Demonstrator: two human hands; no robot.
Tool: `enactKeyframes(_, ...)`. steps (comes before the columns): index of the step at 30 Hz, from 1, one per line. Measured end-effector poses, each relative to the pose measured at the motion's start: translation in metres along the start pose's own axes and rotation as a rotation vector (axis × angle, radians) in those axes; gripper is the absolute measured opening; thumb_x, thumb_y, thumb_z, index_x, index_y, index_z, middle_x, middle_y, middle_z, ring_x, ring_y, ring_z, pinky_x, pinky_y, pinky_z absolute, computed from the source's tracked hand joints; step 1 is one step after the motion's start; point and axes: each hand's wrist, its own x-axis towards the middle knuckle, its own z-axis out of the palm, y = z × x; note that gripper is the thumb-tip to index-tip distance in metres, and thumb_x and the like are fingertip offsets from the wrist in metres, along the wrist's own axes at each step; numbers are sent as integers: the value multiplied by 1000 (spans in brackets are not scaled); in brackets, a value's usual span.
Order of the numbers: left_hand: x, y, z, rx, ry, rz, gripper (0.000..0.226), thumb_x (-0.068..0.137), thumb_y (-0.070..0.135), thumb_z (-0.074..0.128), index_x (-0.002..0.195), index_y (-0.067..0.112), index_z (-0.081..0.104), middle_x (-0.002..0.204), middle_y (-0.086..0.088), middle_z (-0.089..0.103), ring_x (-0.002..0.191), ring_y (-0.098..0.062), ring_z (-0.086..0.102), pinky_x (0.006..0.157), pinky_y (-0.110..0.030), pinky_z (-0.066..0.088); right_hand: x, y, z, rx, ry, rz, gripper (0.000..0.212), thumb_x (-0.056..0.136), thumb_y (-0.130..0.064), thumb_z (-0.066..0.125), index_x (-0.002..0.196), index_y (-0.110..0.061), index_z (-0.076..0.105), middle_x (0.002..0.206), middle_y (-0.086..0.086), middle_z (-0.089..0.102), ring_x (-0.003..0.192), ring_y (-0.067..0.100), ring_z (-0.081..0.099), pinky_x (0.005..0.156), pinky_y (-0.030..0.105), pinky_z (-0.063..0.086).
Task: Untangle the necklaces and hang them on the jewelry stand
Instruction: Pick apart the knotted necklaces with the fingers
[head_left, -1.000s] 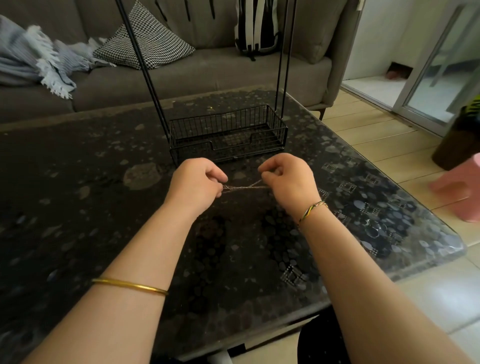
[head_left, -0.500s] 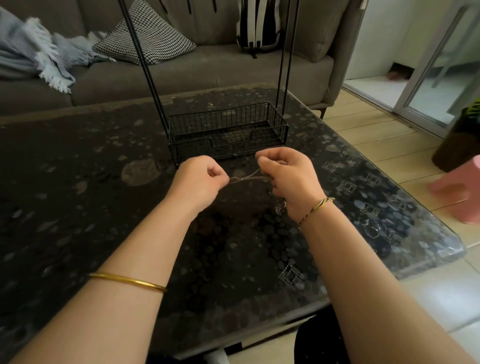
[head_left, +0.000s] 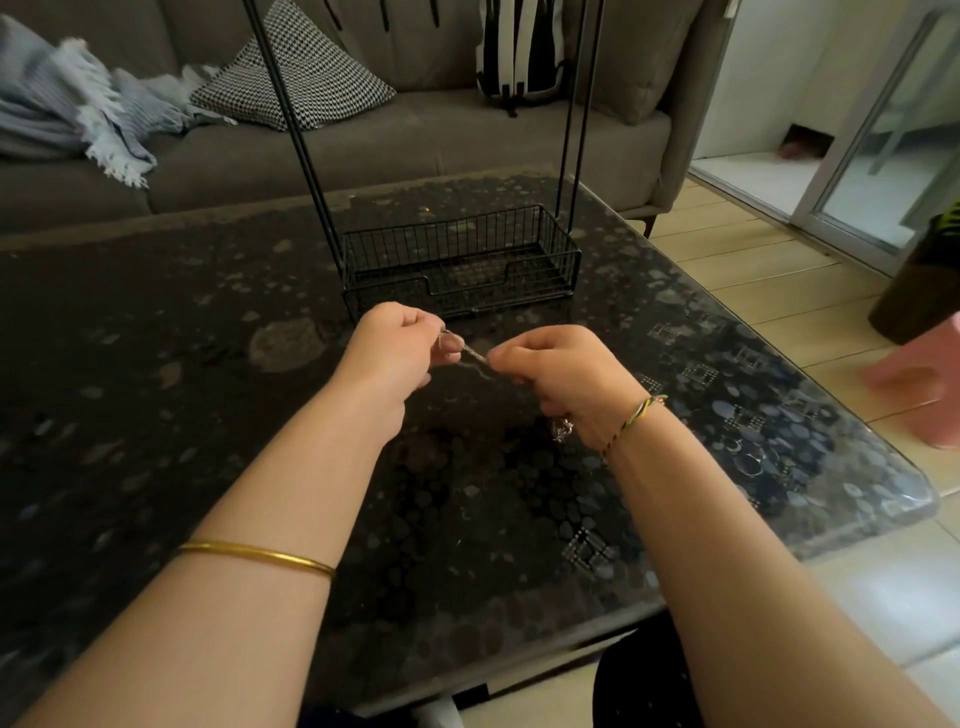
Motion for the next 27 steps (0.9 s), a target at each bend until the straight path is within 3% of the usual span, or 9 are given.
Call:
enactKeyframes(5,0,-2,-1,1,4,8,14,98,15,51,90,18,62,84,1,65,74,-10,62,86,-34,53,-1,2,-2,-57,-6,-31,15,86,-23,67,85,-9,71,55,-10,47,50,1,41,46,13,29)
enactKeyframes(8,0,-1,-1,-18,18,-8,10,96,15,55,91,17,64,84,0,63,70,-9,56,80,-31,56,0,2,-3,-22,35,-45,12,88,-20,65,81,-10,68,55,-10,49,47,0,43,40,9,30)
enactKeyframes(14,-1,0,-3,-58,0,-50,8,95,13,58,92,15,64,80,-2,59,60,-7,51,76,-31,58,4,3,-4,37,197,-55,17,95,-22,55,83,-10,60,56,-7,44,50,6,39,49,21,31)
enactKeyframes(19,-2,2,-2,-42,-72,-74,7,92,9,61,93,14,66,94,-5,63,66,-8,50,73,-29,56,9,4,-2,70,287,-102,23,99,-20,45,81,-7,52,59,-3,42,50,9,36,49,23,31)
enactKeyframes(23,-2,1,0,26,-131,-75,21,86,-4,61,97,14,64,102,-7,61,78,-13,55,69,-28,55,10,4,-3,110,320,-120,26,99,-19,43,75,-13,51,69,-3,55,51,5,41,48,20,31)
enactKeyframes(27,-1,-2,4,122,-111,-30,17,88,1,60,93,16,66,102,-5,62,79,-13,57,64,-26,52,9,2,-1,127,320,-163,30,98,-14,43,68,-12,48,63,-2,53,48,7,38,47,21,30)
